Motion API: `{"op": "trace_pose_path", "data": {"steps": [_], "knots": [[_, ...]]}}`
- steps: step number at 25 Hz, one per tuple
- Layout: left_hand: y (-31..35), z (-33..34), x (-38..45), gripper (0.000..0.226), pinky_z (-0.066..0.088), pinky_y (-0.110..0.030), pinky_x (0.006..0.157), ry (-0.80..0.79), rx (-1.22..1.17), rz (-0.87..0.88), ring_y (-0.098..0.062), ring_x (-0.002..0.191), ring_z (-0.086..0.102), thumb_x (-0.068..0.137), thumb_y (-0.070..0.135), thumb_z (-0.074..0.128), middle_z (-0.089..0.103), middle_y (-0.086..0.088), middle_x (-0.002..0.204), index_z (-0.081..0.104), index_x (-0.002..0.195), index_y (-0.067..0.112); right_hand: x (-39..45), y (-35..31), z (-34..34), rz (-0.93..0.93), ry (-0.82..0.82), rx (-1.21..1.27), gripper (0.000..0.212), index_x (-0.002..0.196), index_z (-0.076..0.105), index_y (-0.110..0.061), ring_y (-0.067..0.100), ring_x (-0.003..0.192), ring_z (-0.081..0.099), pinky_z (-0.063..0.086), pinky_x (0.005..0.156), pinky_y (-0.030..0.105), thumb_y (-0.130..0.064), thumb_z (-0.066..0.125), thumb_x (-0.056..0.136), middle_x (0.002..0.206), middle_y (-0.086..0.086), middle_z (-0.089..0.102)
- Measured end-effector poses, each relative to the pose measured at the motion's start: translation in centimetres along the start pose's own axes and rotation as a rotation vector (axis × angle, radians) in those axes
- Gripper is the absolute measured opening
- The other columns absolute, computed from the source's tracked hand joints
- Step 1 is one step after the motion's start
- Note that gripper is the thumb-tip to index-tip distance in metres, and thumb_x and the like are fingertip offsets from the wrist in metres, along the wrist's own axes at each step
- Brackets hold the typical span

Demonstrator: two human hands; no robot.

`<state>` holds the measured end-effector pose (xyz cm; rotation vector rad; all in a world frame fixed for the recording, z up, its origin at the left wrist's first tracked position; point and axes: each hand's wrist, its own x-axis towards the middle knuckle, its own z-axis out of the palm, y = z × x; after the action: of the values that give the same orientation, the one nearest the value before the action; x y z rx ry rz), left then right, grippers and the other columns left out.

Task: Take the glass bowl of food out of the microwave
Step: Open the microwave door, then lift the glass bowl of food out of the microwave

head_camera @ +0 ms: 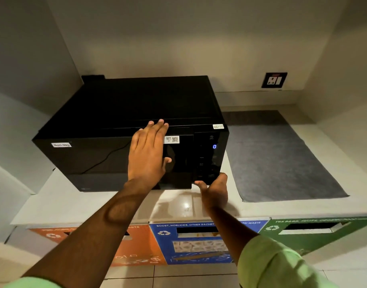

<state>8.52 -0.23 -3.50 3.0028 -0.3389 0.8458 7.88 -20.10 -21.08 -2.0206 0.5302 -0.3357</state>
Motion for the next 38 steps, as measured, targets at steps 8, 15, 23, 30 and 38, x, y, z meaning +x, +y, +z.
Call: {"op": "trace_pose_path", "data": {"steps": [8,15,23,30,38], "knots": [[0.5,-1.9,-2.3,0.099,0.019,-0.042,0.126,-0.030,-0.063,0.007,-0.023,0.153,0.027,0.072,0.040,0.082,0.039,-0.002,0.159,0.030,0.154,0.019,-0.4,0.7,-3.3,-0.170,-0.271,0.039,0.087,0.144,0.039,-0.019,0.024,0.127,0.059,0.053,0.103,0.039,-0.035,0.087,0.074,0.141,0.001,0.058],[-1.5,-4.7,-7.7,0.086,0.023,-0.043,0.125,0.053,-0.257,0.111,-0.018,0.147,0.036,0.079,0.065,0.064,0.045,0.004,0.154,0.036,0.151,0.026,0.6,-7.7,-7.5,-0.201,-0.222,0.290,0.074,0.144,0.044,-0.023,0.015,0.122,0.058,0.050,0.096,0.023,-0.055,0.069,0.082,0.136,-0.002,0.060],[-3.5,-10.1,-11.6,0.044,0.051,-0.033,0.090,0.145,-0.685,-0.100,-0.001,0.101,0.064,0.092,0.063,0.049,0.075,0.019,0.099,0.079,0.100,0.031,0.4,-16.3,-9.7,0.007,-0.145,0.509,0.071,0.139,0.051,-0.020,0.021,0.114,0.057,0.045,0.092,0.035,-0.069,0.054,0.087,0.127,0.002,0.061],[-6.3,-14.3,-13.3,0.022,0.056,-0.024,0.079,0.021,-0.715,-0.417,0.001,0.080,0.067,0.092,0.036,0.063,0.077,0.011,0.091,0.080,0.095,0.023,0.2,-17.9,-10.5,0.150,-0.112,0.547,0.046,0.119,0.064,-0.015,0.028,0.109,0.062,0.051,0.099,0.044,-0.049,0.069,0.088,0.113,0.007,0.066],[-12.2,-16.1,-13.4,0.076,0.027,-0.046,0.124,-0.412,-0.228,-0.516,-0.038,0.153,0.023,0.090,0.050,0.058,0.029,-0.022,0.162,0.041,0.147,0.003,-1.4,-19.1,-9.5,0.130,-0.002,0.543,0.051,0.131,0.057,-0.013,0.024,0.098,0.057,0.043,0.082,0.034,-0.047,0.063,0.093,0.114,0.006,0.063]]}}
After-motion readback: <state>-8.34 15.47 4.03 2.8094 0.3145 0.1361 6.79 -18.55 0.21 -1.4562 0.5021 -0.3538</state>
